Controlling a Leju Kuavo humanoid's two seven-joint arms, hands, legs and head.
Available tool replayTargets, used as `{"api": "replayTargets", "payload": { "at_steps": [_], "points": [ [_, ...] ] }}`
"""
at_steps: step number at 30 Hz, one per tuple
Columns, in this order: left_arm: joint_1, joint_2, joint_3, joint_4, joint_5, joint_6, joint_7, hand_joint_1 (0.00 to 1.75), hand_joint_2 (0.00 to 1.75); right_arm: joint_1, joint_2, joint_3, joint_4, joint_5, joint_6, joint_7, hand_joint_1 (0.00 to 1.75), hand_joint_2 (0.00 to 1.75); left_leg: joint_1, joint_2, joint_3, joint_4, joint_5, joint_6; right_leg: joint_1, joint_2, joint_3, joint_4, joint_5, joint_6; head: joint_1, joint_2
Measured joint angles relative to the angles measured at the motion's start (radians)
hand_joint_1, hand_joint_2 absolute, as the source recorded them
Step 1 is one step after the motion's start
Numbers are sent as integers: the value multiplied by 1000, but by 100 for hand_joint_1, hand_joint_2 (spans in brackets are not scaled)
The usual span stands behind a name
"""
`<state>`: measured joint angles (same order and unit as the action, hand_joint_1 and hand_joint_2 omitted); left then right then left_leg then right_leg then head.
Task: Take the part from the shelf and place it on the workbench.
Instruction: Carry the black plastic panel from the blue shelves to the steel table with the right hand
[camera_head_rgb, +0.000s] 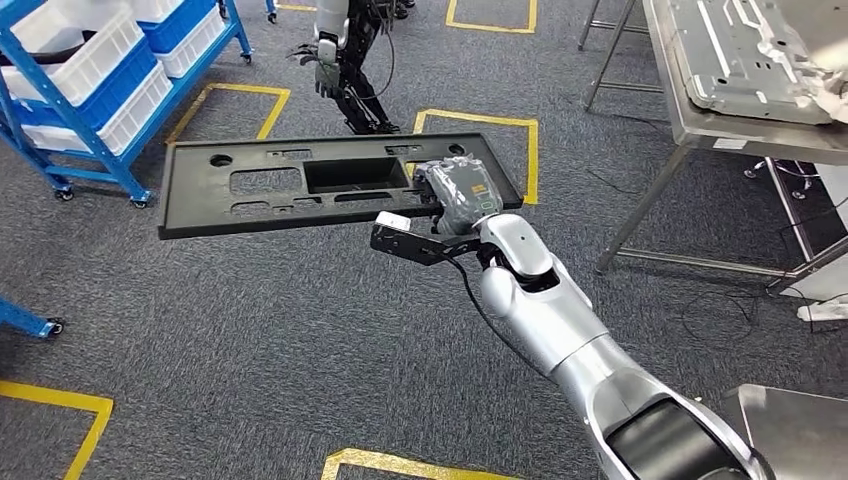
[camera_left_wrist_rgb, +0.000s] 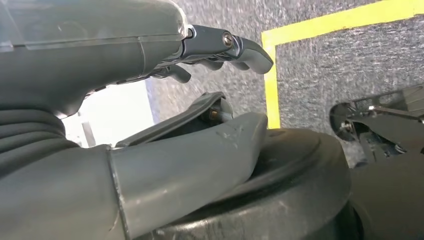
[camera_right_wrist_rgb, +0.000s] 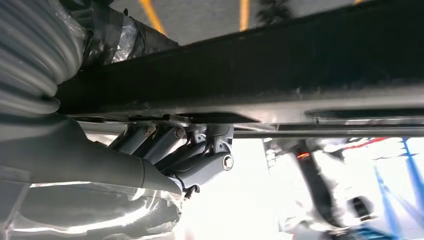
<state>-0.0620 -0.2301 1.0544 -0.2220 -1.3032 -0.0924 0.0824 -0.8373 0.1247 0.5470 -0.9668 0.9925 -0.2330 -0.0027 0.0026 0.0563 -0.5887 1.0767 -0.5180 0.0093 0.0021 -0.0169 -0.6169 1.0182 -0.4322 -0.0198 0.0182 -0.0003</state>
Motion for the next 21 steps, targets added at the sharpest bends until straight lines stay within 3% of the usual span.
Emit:
{"api": "replayTargets", "payload": {
  "at_steps": [2,3,4,5,7,9,11,13,15,17,19,20,21],
  "points": [
    [2,1,0,0,-9,-4,0,0,175,0,-10,0,-4,5,-2,5,175,175,1,-41,-54,122,-64,-3,-3,21,3,-3,3,-7,0,0],
    [3,1,0,0,-13,-5,0,0,175,3,-14,0,-5,7,-3,8,175,175,1,-49,-86,189,-89,-4,-3,34,3,-2,2,-8,-1,0],
    [4,2,-1,0,-19,-7,0,0,175,6,-21,-1,-8,12,-3,13,175,175,1,-51,-109,233,-97,-4,-3,48,3,-1,2,-7,-1,0],
    [5,3,-2,0,-26,-9,0,0,175,11,-30,-2,-12,18,-2,20,175,175,2,-53,-116,239,-84,-4,-3,62,3,2,1,-7,-1,0],
    [6,4,-8,0,-42,-14,0,0,175,22,-56,-8,-28,27,-2,32,175,175,5,-67,-80,142,-11,-3,-6,89,3,10,-3,-1,-1,0],
    [6,5,-16,0,-55,-18,0,0,175,29,-82,-19,-49,36,-2,39,175,175,11,-105,-28,21,41,-2,-6,112,-3,22,-9,9,0,0],
    [7,4,-28,1,-69,-21,-2,0,175,40,-114,-32,-74,50,-2,49,175,175,11,-124,-9,-21,45,3,-7,132,-13,29,-9,20,0,0],
    [5,3,-43,1,-86,-22,-4,0,175,64,-157,-51,-108,62,-2,59,175,175,10,-108,-7,-28,49,15,-10,144,-18,27,-7,32,0,0],
    [5,3,-57,1,-97,-21,-4,0,175,91,-202,-75,-146,70,4,58,175,175,12,-91,-4,-38,55,30,-8,105,-35,60,-31,42,2,0],
    [8,3,-69,1,-102,-20,-5,0,175,107,-233,-97,-177,75,12,53,175,175,9,-70,-3,-43,57,40,-7,47,-89,168,-87,50,3,0],
    [11,5,-79,1,-110,-20,-4,0,175,125,-257,-111,-199,82,15,55,175,175,4,-45,-3,-43,54,44,-10,25,-148,280,-127,55,3,0],
    [11,6,-84,1,-117,-20,-4,0,175,139,-270,-117,-211,85,14,57,175,175,2,-32,-3,-42,52,46,-11,22,-157,294,-121,56,3,0],
    [11,6,-91,1,-125,-20,-4,0,175,154,-286,-125,-226,87,14,58,175,175,0,-21,-1,-42,50,47,-11,19,-145,269,-99,55,3,0]
  ]
}}
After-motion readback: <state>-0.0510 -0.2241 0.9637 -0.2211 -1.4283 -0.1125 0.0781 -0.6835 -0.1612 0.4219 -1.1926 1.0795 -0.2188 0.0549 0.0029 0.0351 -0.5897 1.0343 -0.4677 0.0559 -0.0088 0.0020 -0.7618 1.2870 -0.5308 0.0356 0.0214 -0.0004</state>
